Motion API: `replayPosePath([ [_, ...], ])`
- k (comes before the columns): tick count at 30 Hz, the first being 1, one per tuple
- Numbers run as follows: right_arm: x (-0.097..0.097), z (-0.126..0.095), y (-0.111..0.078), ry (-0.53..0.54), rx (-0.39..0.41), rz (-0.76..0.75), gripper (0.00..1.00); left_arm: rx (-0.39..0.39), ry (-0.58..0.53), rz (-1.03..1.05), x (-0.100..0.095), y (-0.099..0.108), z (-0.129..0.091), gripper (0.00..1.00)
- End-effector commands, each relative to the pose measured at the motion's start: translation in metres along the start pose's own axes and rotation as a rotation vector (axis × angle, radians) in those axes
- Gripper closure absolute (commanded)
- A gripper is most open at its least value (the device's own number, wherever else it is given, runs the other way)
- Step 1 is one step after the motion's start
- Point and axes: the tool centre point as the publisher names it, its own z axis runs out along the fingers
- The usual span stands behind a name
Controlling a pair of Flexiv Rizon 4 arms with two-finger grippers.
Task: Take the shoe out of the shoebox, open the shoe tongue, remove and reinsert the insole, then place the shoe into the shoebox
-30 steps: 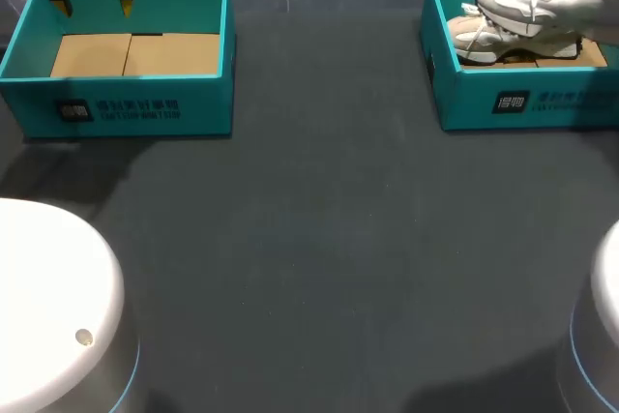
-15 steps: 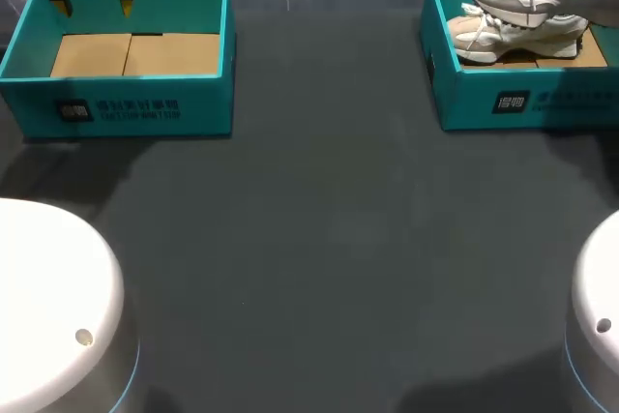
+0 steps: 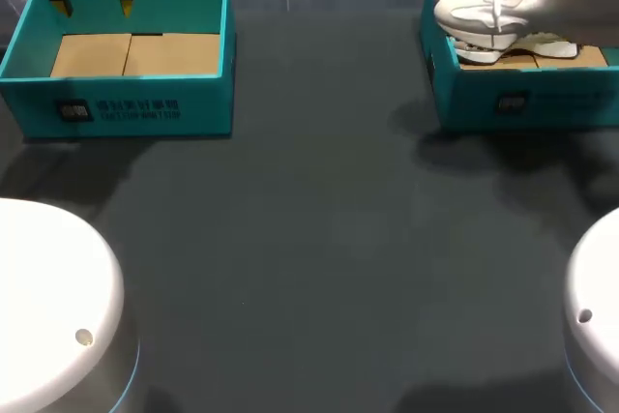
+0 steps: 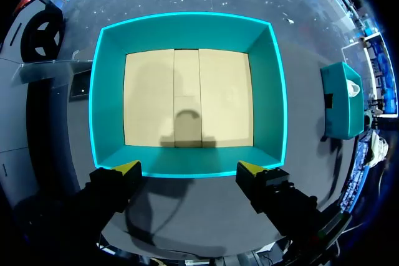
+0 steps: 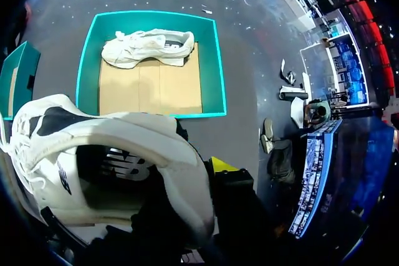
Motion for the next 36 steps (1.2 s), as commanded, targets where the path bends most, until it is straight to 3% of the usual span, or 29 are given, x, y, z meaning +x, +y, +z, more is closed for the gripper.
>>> replayPosePath([
  [1, 0.021, -0.018, -0.056, -0.05, -0.081, 0.001, 1.0, 0.0, 0.0, 0.0, 0.0, 0.0, 0.0, 0.0],
  [9, 0.07, -0.023, -0.101, -0.041, -0.046, 0.02, 1.0, 0.0, 0.0, 0.0, 0.0, 0.0, 0.0, 0.0],
  [25, 0.07, -0.023, -0.101, -0.041, -0.046, 0.02, 1.0, 0.0, 0.0, 0.0, 0.0, 0.0, 0.0, 0.0],
  [36, 0.126, -0.001, -0.135, -0.101, -0.063, 0.036, 1.0, 0.0, 0.0, 0.0, 0.0, 0.0, 0.0, 0.0],
])
